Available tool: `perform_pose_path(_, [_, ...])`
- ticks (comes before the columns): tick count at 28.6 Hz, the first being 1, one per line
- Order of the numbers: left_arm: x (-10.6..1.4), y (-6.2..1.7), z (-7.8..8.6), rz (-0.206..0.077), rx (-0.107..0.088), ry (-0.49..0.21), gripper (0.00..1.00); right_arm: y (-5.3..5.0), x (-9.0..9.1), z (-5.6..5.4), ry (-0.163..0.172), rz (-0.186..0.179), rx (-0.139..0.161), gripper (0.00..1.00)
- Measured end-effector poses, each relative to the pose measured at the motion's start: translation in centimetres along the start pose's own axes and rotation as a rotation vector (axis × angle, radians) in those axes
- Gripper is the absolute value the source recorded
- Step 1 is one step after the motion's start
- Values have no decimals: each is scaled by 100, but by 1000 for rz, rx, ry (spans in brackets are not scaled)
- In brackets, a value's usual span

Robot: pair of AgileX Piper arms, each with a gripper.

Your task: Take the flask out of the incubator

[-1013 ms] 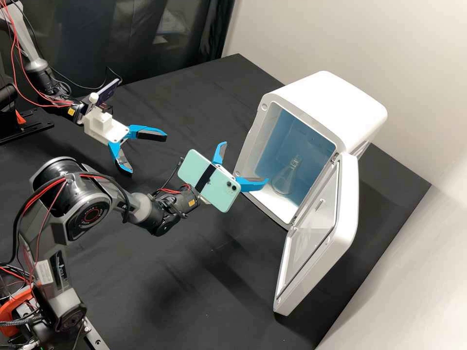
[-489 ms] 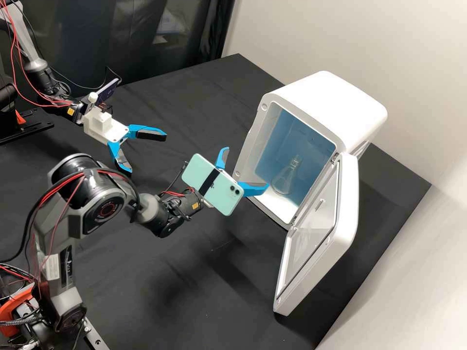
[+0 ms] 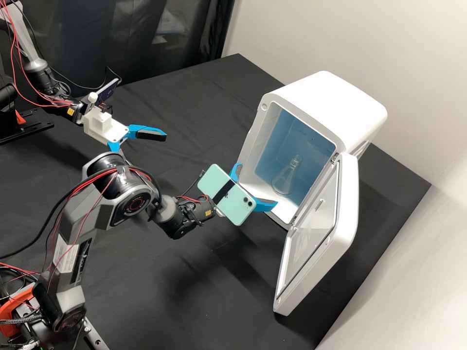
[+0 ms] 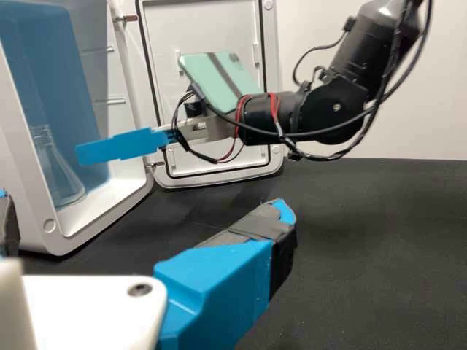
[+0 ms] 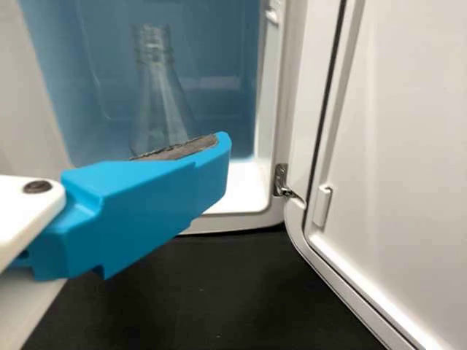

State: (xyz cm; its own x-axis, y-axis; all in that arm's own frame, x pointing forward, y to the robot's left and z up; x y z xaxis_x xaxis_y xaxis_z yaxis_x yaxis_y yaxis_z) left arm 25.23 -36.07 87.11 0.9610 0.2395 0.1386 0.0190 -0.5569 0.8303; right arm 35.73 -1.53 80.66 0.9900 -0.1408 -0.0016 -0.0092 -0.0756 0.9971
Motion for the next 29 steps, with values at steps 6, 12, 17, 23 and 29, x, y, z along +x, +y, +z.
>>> perform_pose_path(6, [0,0,0,0,0,0,100,36,133,17,-9,9,3,100])
perform_pose_path(12, [0,0,0,0,0,0,100,55,246,25,-29,28,1,100])
perform_pose_path(17, [0,0,0,0,0,0,100,86,330,-12,-46,35,-4,100])
perform_pose_path(23, [0,0,0,0,0,0,100,32,541,-98,-65,44,-28,100])
perform_pose_path(29, [0,0,0,0,0,0,100,-13,724,-105,-105,26,-55,100])
